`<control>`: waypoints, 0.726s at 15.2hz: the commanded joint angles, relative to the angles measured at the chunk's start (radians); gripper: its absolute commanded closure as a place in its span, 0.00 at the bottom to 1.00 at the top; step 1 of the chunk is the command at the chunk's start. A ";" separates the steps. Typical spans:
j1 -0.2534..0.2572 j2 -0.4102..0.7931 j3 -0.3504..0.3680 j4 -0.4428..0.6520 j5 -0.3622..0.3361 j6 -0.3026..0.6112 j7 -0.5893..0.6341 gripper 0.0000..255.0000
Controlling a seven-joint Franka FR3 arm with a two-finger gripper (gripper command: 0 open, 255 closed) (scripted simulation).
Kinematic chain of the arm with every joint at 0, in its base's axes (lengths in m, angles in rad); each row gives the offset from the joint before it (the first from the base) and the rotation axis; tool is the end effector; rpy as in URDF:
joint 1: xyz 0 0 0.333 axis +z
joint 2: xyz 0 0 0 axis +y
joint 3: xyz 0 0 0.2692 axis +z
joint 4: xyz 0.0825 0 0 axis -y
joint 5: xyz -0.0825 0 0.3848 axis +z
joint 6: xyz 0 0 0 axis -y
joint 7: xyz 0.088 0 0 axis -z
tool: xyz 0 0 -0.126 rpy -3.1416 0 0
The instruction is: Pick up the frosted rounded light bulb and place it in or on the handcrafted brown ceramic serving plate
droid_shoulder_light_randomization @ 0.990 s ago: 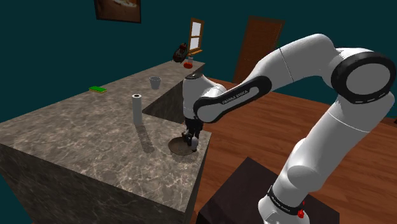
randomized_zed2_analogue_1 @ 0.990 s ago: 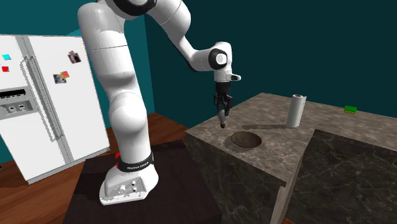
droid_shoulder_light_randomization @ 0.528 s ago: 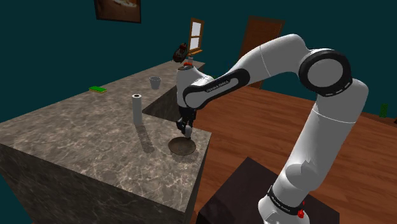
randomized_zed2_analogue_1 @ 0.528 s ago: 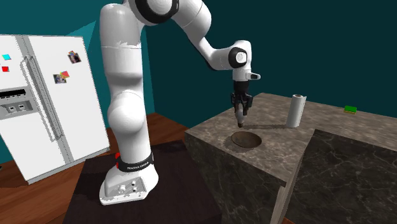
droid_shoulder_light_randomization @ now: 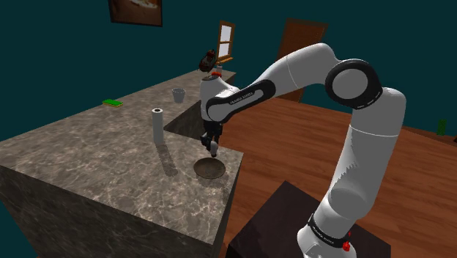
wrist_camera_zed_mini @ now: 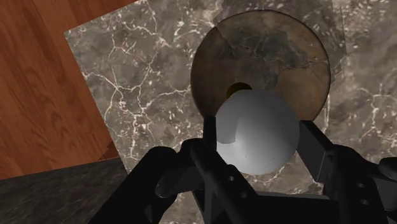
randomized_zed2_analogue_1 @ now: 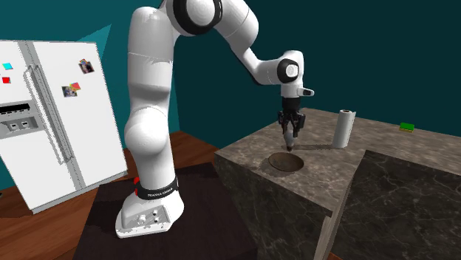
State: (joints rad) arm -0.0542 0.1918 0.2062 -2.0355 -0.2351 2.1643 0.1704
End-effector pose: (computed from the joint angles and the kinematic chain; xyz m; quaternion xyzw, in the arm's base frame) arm 0.5639 0.0732 0.2837 0.9950 0.0580 -0.0156 0.0793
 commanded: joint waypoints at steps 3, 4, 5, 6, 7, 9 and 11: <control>0.002 0.029 -0.003 -0.017 -0.014 0.045 0.015 1.00; 0.002 0.037 -0.004 -0.021 -0.018 0.056 0.019 1.00; 0.003 0.045 -0.005 -0.025 -0.022 0.067 0.023 1.00; 0.004 0.053 -0.007 -0.029 -0.026 0.078 0.027 1.00; 0.004 0.061 -0.008 -0.032 -0.030 0.089 0.031 1.00; 0.006 0.078 -0.011 -0.038 -0.039 0.112 0.039 1.00; 0.007 0.096 -0.014 -0.044 -0.048 0.133 0.047 1.00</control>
State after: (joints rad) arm -0.0490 0.2807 0.1932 -2.0727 -0.2782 2.2846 0.2108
